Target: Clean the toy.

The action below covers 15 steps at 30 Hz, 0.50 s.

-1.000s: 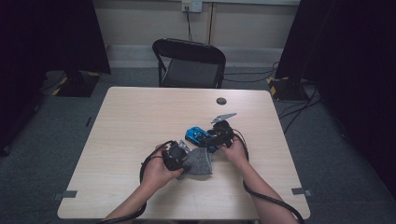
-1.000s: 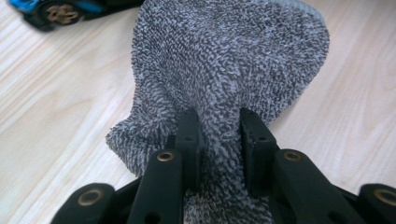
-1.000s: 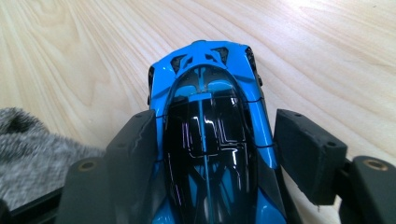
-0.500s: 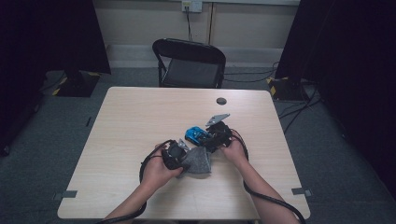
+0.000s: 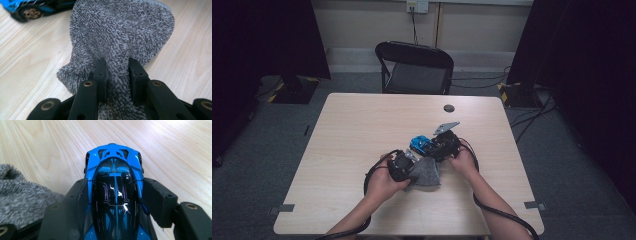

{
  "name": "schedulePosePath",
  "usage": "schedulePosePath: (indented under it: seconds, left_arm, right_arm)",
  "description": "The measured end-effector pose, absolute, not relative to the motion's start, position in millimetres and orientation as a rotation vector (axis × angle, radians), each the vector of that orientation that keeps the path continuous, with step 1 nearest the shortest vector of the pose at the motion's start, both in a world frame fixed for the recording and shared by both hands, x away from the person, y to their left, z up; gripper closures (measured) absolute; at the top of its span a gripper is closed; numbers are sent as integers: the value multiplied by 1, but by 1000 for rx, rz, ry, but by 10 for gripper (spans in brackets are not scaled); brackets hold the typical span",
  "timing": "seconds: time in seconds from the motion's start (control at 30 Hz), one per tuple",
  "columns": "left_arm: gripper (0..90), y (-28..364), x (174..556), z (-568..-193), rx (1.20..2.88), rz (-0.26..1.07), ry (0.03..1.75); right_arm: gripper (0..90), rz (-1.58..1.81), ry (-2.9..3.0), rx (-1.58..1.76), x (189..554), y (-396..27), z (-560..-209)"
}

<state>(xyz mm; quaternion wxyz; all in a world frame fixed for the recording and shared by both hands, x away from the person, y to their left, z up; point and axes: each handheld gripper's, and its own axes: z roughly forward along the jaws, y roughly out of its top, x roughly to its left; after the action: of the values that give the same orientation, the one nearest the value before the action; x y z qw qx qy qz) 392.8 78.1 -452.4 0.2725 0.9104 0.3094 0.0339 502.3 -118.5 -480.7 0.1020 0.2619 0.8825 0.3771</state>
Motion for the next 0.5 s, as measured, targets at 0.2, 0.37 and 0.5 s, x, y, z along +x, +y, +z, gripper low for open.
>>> schedulePosePath:
  seconds: [0.2, 0.37, 0.5]
  left_arm:
    - [719, 65, 390, -452, 2441, 2, 778]
    - [718, 64, 396, -456, 2449, -4, 791]
    - [714, 69, 403, -459, 2456, 23, 837]
  right_arm:
    - [384, 1113, 2603, 782, 502, -119, -481]
    - [383, 1113, 2604, 782, 501, -120, -481]
    - [383, 1116, 2605, 779, 501, -121, -481]
